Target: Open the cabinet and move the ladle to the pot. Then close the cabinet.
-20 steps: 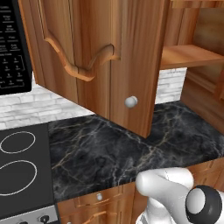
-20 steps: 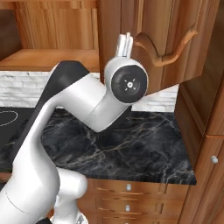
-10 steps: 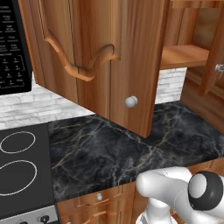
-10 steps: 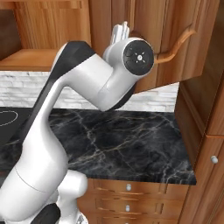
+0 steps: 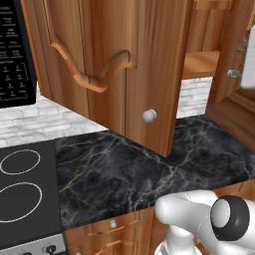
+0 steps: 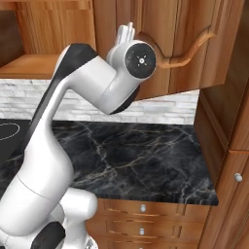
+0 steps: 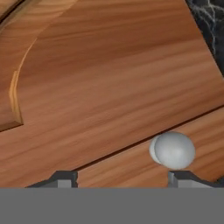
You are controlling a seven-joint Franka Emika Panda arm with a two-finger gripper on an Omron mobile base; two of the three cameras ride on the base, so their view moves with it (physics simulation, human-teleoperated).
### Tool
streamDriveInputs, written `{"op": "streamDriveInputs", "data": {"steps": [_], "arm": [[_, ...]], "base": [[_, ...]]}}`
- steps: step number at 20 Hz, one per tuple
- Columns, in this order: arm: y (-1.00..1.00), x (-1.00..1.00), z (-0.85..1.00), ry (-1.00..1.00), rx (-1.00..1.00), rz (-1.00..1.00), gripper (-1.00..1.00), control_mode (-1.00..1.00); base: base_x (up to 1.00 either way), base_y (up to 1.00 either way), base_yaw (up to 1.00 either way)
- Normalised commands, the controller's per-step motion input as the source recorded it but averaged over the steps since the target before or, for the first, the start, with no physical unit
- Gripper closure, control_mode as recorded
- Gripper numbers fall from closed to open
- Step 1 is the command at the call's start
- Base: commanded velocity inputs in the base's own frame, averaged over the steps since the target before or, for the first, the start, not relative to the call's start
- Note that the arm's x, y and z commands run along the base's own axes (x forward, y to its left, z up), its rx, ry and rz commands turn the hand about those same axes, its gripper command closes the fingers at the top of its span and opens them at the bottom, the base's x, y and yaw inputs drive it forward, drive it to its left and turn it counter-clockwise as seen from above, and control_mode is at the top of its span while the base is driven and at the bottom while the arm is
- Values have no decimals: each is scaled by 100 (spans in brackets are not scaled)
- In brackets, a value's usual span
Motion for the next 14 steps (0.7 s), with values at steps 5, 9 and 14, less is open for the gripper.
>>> {"op": "streamDriveInputs", "data": {"steps": [5,9,14], "arm": [[14,91,-15,0,5,0,-100,-100],[11,83,-6,0,4,0,-100,-100],[12,77,-11,0,3,0,-100,-100]], "base": [[0,0,0],[0,0,0],[0,0,0]]}}
